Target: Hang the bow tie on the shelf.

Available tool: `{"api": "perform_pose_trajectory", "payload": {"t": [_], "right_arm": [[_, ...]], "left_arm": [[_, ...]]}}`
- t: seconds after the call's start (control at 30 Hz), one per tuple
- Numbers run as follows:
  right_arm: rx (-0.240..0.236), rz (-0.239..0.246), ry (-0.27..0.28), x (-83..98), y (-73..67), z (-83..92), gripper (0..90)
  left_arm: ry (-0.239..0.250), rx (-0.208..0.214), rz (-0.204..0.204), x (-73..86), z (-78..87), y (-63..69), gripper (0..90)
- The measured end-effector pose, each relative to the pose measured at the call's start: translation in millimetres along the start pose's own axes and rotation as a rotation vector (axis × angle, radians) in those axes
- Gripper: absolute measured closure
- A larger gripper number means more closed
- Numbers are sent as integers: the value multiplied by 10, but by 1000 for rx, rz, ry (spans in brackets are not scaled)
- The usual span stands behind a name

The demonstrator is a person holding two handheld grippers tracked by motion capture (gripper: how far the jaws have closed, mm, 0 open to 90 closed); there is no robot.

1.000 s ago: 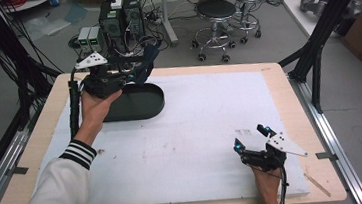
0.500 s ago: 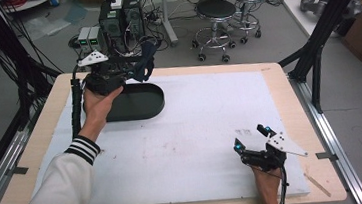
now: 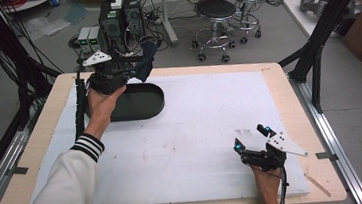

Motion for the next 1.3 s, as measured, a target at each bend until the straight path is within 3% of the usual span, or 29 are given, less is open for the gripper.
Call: {"api": "perform_pose_trajectory", "payload": {"t": [0.33, 0.6, 0.77, 1.0, 1.3], "right_arm": [[-2, 2, -3, -1, -5, -1, 16], [2, 11, 3, -1, -1, -1, 16], [0, 1, 0, 0, -1, 0, 17], [0, -1, 1, 0, 0, -1, 16], [0, 0, -2, -1, 1, 0, 16]], "left_arm": [[0, 23, -29, -47, 73, 101, 876], [12, 47, -12, -70, 85, 122, 876], [14, 56, -27, -104, 50, 163, 876], [16, 35, -21, -126, 17, 122, 875], [22, -14, 1, -81, -17, -54, 875]]}}
Point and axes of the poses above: each handheld gripper's, and its own axes: z roughly backward along the jaws, x roughly out of its underside, y roughly to its right, the point moved 1 cm from there along -z, roughly forward along the jaws, and after that the axes turned 7 degrees about x, right-handed, at the moved point
